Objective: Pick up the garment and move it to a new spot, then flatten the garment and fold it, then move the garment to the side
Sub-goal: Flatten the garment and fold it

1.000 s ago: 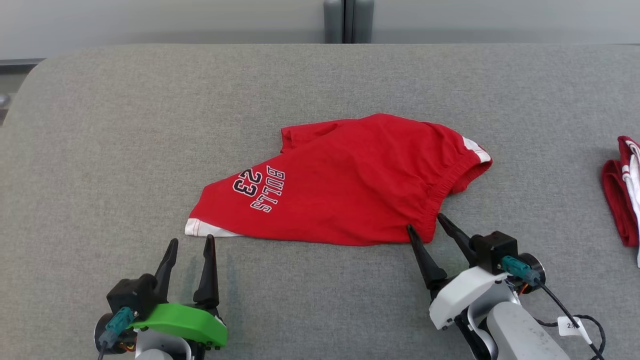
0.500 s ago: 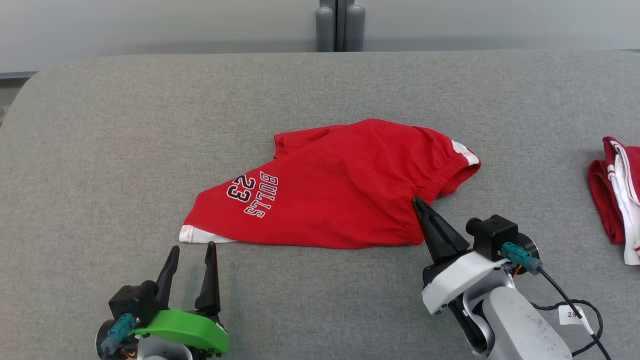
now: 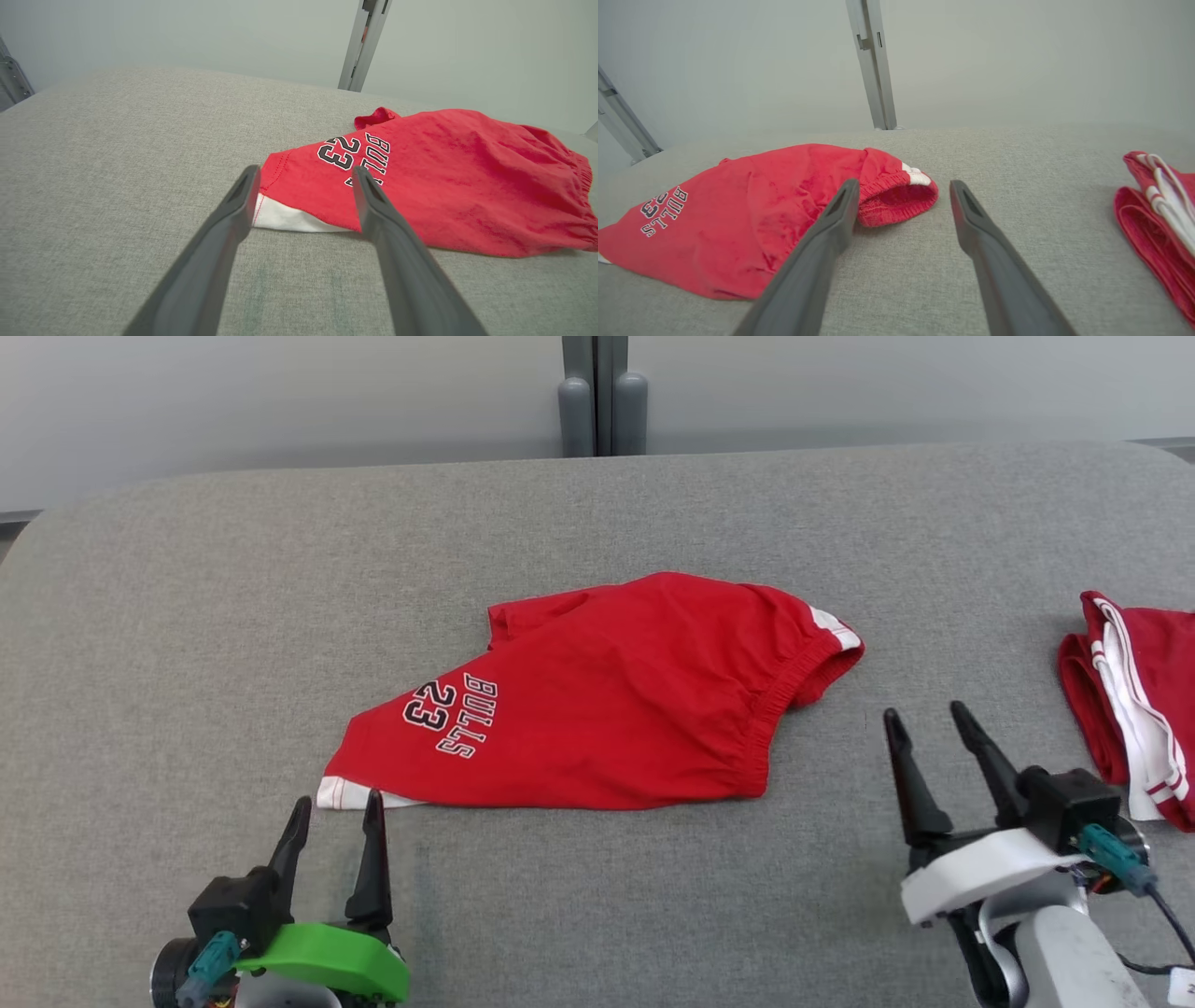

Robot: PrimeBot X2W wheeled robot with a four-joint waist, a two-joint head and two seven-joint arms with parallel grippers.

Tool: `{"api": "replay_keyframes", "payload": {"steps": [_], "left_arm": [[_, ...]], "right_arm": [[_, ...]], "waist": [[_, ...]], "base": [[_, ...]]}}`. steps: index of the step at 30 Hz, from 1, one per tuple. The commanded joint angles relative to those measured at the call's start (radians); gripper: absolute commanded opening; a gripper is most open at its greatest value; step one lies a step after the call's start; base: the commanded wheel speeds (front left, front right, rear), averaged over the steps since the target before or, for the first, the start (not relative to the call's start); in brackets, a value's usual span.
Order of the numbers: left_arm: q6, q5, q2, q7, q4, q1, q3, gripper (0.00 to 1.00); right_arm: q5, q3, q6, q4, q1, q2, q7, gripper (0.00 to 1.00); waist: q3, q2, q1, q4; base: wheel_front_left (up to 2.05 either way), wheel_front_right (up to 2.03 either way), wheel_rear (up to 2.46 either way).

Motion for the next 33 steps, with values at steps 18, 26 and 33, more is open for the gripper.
{"api": "replay_keyframes", "payload": {"steps": [18, 26, 33], "left_arm": [[0.003, 0.063, -0.006, 0.000, -0.014, 0.008, 0.024, 1.00], [0.003, 0.036, -0.006, 0.000, -0.006, -0.016, -0.012, 1.00], [0.003, 0.013, 0.008, 0.000, 0.010, -0.026, -0.022, 1.00]], "right_arm": [[0.049, 0.114, -0.001, 0.126, 0.016, -0.006, -0.001, 1.00], [0.102, 0.234, -0.001, 0.256, -0.108, -0.005, -0.001, 1.00], [0.136, 0.257, -0.001, 0.282, -0.161, -0.005, -0.001, 0.00]], "waist": [[0.018, -0.0001, 0.0000, 0.023], [0.067, -0.0001, 0.0000, 0.097], [0.078, -0.0001, 0.0000, 0.122]], "base": [[0.00, 0.00, 0.00], [0.00, 0.00, 0.00], [0.00, 0.00, 0.00]]}}
